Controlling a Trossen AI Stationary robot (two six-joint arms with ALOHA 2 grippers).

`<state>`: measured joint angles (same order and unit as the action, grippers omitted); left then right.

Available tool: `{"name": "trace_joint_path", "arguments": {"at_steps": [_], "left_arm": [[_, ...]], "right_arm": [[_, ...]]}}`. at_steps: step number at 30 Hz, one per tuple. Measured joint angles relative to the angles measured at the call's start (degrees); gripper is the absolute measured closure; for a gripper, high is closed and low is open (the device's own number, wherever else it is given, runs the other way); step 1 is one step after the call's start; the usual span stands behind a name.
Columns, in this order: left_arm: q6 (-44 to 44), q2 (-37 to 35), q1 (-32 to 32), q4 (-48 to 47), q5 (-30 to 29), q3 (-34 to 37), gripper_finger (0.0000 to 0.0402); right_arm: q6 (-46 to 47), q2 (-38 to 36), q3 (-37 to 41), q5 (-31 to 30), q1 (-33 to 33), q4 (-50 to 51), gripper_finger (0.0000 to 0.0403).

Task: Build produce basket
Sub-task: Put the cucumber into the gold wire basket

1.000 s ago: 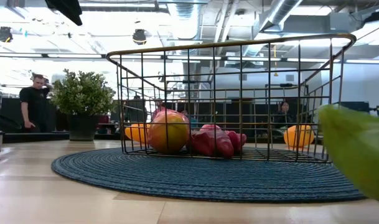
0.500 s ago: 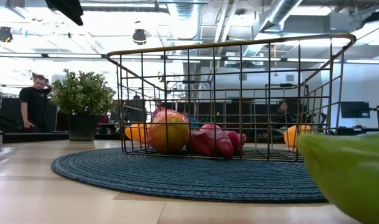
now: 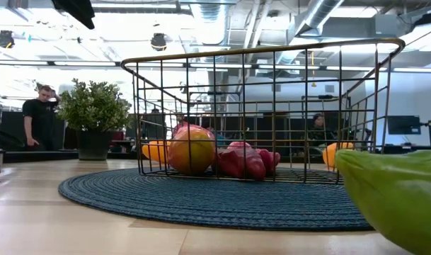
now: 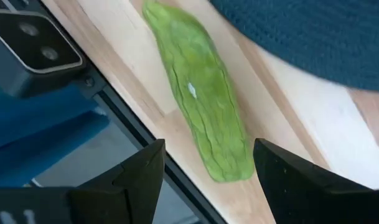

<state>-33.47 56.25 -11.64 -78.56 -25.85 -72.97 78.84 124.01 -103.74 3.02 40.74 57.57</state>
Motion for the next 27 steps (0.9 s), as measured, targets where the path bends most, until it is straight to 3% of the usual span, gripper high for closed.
{"name": "trace_joint_path", "arguments": {"at_steps": [12,27], "left_arm": [[0.0,0.0,0.0,0.0,0.0,0.0,0.0162],[-0.8,0.0,0.0,0.0,0.0,0.0,0.0162]], "right_arm": [[-1.6,0.0,0.0,-3.3,0.0,0.7,0.0137],[-1.3,3.8,0.1,-1.5,1.9,-0.5,0.0137]]}}
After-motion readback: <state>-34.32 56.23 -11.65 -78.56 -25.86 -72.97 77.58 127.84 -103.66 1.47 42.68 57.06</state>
